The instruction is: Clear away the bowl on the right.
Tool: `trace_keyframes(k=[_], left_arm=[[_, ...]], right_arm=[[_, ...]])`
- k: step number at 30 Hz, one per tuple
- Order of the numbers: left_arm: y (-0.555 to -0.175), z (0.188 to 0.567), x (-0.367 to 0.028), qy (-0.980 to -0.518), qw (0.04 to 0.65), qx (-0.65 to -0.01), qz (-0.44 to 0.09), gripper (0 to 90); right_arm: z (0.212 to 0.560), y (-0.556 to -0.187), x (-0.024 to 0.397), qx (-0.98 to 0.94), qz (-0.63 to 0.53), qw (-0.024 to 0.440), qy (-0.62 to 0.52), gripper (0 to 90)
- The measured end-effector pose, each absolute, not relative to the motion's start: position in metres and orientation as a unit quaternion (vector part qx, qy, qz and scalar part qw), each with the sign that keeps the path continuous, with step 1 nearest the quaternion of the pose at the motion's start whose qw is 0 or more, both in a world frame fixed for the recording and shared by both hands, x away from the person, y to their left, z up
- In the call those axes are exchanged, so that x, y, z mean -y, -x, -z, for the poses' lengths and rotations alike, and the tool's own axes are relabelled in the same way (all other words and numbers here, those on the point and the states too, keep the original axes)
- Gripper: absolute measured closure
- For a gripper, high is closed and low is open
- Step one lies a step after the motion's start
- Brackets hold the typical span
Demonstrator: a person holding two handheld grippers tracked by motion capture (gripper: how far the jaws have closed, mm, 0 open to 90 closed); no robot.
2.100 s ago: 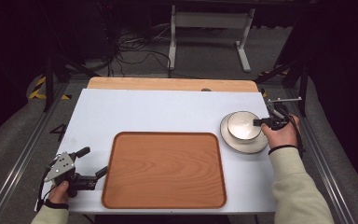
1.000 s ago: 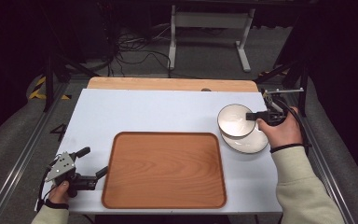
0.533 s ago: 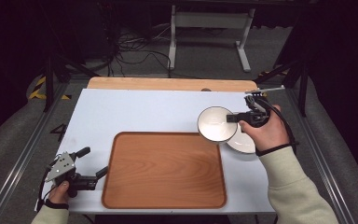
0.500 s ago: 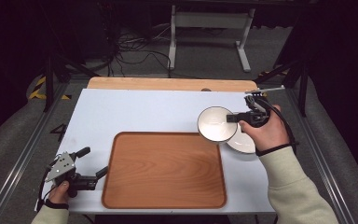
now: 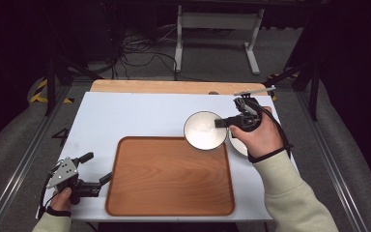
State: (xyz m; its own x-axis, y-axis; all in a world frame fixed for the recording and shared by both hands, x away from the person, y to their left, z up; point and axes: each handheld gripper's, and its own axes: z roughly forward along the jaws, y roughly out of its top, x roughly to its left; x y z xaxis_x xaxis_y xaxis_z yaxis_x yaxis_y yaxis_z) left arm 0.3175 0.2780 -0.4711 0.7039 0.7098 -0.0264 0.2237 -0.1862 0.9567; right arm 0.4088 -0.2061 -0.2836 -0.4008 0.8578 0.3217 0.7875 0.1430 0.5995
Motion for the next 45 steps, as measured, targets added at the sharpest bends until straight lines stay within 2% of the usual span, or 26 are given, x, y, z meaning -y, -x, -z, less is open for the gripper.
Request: trace_keyframes(k=[25,45], left_arm=[[-0.317,0.471,-0.278,-0.739,0.554,-0.314,-0.220,0.4],[-0.317,0.471,-0.278,-0.739,0.554,-0.314,-0.220,0.4]], right_arm=[[0.290,-0.410,0.134,-0.784,-0.372,0.003,-0.497,79.0],[0.354,-0.419,0.121,-0.787,-0.344,-0.026,-0.512,78.9]])
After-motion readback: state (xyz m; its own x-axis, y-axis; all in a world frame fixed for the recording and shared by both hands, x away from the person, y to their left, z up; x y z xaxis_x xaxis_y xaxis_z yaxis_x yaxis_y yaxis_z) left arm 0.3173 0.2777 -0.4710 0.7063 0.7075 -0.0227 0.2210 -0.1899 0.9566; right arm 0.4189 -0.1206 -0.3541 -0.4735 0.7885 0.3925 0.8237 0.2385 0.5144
